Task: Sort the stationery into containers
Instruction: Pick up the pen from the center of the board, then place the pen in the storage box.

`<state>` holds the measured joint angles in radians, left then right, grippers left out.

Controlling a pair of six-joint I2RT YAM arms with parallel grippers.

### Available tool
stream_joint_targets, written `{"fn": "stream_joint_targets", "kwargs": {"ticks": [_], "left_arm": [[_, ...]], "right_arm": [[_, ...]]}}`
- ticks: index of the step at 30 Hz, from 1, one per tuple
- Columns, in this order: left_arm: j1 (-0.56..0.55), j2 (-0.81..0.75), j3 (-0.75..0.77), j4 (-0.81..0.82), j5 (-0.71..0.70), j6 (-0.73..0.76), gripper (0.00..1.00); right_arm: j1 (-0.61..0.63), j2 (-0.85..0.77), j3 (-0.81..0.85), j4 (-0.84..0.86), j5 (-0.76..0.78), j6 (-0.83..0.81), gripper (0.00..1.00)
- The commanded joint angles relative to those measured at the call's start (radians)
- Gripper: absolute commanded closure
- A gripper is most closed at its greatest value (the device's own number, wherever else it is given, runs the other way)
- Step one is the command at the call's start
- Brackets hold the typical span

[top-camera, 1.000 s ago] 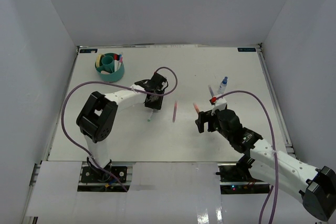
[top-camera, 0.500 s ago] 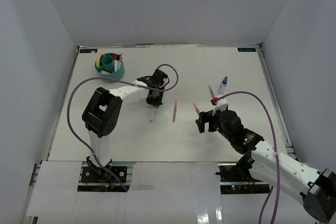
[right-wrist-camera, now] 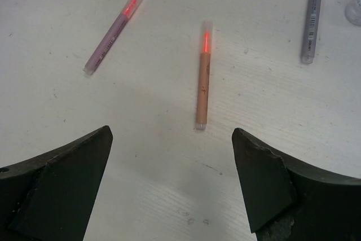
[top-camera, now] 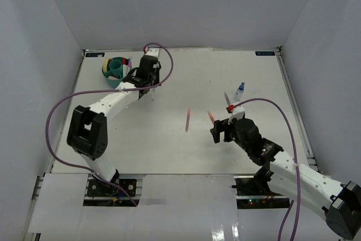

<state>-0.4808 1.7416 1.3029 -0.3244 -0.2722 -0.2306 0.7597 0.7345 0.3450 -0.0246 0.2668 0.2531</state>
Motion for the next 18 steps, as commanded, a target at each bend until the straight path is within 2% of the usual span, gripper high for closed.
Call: {"fn": "stream_joint_targets", "kwargs": {"ticks": [1,4,10,18], "left_arm": [[0.088,-0.140,-0.020,0.246,-0.068,0.066,0.95],[0.152,-0.142,-0.019,0.324,-0.065,0.105,0.92],[0.252,-0.122,-0.085,0.602,-0.062,0.187,0.88],[0.361,-0.047,-0.181,0.893,0.019,0.211,0.83]], "right_arm": [[-0.003,0.005,0.000,0.028,0.020,-0.012,0.07],[-0.003,0.012,0.003,0.028,0.022,-0.015,0.07],[-0.003,0.026,0.003,0.028,0.023,-0.020,0.07],[-0.003,0.036,0.005,0.026,0.028,-0.023,0.07]]}}
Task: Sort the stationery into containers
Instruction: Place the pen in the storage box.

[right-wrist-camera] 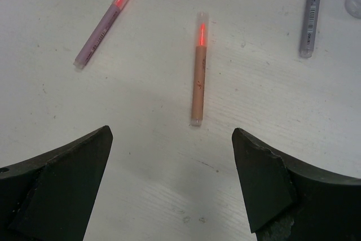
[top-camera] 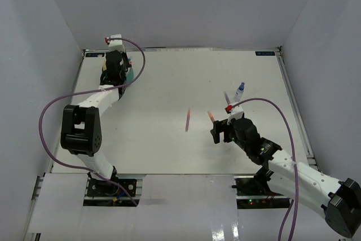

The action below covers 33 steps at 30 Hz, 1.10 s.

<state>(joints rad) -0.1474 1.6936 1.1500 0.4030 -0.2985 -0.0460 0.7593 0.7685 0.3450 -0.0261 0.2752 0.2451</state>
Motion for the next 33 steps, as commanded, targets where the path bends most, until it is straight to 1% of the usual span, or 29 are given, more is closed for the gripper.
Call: {"fn": "stream_joint_targets", "kwargs": {"ticks": [1,3,4,8,11,15,19,20,21,22,24,27,28,33], "left_arm": [[0.034,0.017,-0.038,0.190,0.050,0.040,0.83],[0.046,0.032,-0.055,0.247,0.062,0.044,0.83],[0.051,0.049,-0.058,0.260,0.067,0.070,0.83],[0.069,0.083,-0.061,0.290,0.101,0.074,0.83],[0.069,0.090,-0.091,0.332,0.133,0.072,0.82],[0.069,0.095,-0.160,0.399,0.167,0.069,0.78],[0.071,0.107,-0.203,0.451,0.154,0.080,0.75],[0.072,0.104,-0.211,0.459,0.153,0.080,0.74],[0.071,0.104,-0.223,0.470,0.151,0.080,0.66],[0.072,0.104,-0.228,0.470,0.153,0.081,0.63],[0.071,0.107,-0.233,0.467,0.150,0.081,0.59],[0.071,0.103,-0.243,0.461,0.136,0.081,0.58],[0.072,0.101,-0.249,0.459,0.133,0.081,0.54],[0.072,0.055,-0.297,0.465,0.116,0.080,0.45]], "right_arm": [[-0.003,0.002,0.003,0.028,0.021,-0.015,0.07],[-0.003,0.005,0.005,0.028,0.021,-0.017,0.07],[-0.003,0.006,0.005,0.028,0.021,-0.017,0.07],[-0.002,0.014,0.006,0.028,0.019,-0.017,0.07],[-0.003,0.018,0.006,0.028,0.018,-0.015,0.07],[-0.003,0.020,0.006,0.028,0.016,-0.015,0.07],[-0.003,0.012,0.002,0.028,0.010,-0.013,0.07],[-0.003,0.009,0.000,0.026,0.010,-0.013,0.07],[-0.002,0.008,0.000,0.028,0.009,-0.013,0.07],[-0.003,0.002,-0.001,0.028,0.007,-0.015,0.07],[-0.002,-0.001,-0.004,0.028,0.005,-0.012,0.07],[-0.002,-0.014,-0.011,0.028,-0.001,-0.009,0.07],[-0.003,-0.023,-0.014,0.028,-0.002,-0.007,0.07],[-0.003,-0.044,-0.023,0.028,-0.008,-0.004,0.07]]}}
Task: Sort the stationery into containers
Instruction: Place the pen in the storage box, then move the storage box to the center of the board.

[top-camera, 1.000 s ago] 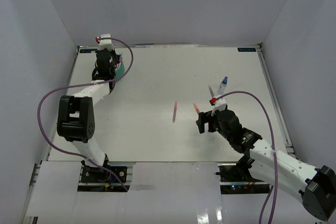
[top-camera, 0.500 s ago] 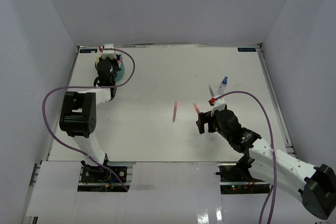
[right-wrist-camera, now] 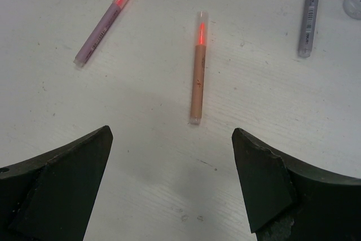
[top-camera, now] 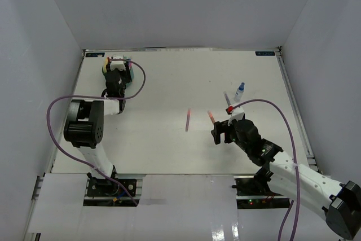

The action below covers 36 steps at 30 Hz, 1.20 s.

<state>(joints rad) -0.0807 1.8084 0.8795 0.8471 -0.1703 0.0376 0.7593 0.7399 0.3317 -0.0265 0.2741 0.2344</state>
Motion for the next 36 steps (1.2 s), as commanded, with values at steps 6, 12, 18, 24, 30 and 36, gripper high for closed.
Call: {"fn": "stream_joint_targets", "kwargs": {"ticks": [6,12,18,24,30,36], "left_arm": [[0.006,-0.159,0.042,-0.208,-0.072,-0.088,0.37],[0.006,-0.216,0.190,-0.627,-0.062,-0.306,0.38],[0.006,-0.202,0.265,-0.827,-0.038,-0.378,0.40],[0.006,-0.153,0.315,-0.879,0.044,-0.407,0.47],[0.006,-0.084,0.354,-0.884,0.066,-0.413,0.55],[0.006,-0.021,0.398,-0.872,0.057,-0.398,0.56]], "right_arm": [[-0.003,-0.016,-0.013,0.030,-0.016,0.005,0.07],[-0.003,0.003,-0.011,0.039,-0.029,0.002,0.07],[-0.003,-0.017,-0.025,0.045,-0.046,0.000,0.07],[-0.002,-0.022,-0.029,0.050,-0.055,0.002,0.07],[-0.003,-0.033,-0.036,0.050,-0.058,0.005,0.07],[-0.003,-0.033,-0.037,0.051,-0.061,0.009,0.07]]}}
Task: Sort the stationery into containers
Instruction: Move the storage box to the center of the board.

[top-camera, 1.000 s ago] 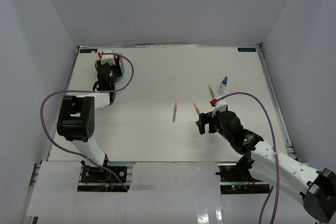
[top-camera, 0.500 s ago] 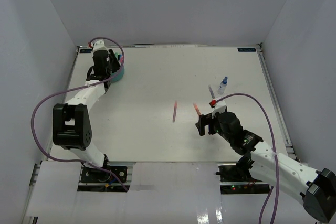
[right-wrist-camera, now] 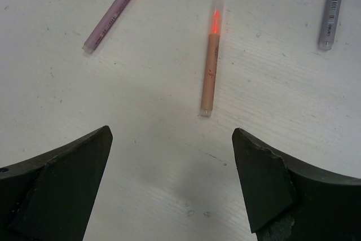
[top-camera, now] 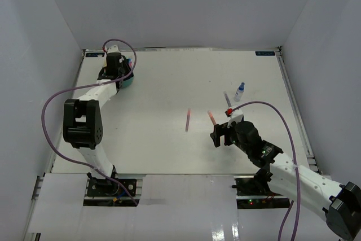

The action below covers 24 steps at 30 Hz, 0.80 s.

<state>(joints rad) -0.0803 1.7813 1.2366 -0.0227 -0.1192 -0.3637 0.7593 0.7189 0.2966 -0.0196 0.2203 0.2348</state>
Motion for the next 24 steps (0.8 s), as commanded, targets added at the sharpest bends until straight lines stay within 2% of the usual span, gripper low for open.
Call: {"fn": "stream_joint_targets", "kwargs": {"ticks": [1,9,11,24], "left_arm": [[0.007,0.015,0.040,0.009,0.001,0.008,0.56],[0.020,0.018,0.012,0.013,-0.043,0.020,0.57],[0.027,0.007,-0.011,0.058,-0.054,0.026,0.57],[0.074,-0.043,-0.068,0.027,-0.114,0.057,0.57]], "right_arm": [[-0.003,-0.013,-0.004,0.043,-0.006,0.009,0.06],[-0.003,-0.006,-0.002,0.044,-0.009,0.012,0.06],[-0.003,-0.004,-0.002,0.044,-0.010,0.012,0.07],[-0.003,-0.004,-0.010,0.053,-0.018,0.014,0.06]]}}
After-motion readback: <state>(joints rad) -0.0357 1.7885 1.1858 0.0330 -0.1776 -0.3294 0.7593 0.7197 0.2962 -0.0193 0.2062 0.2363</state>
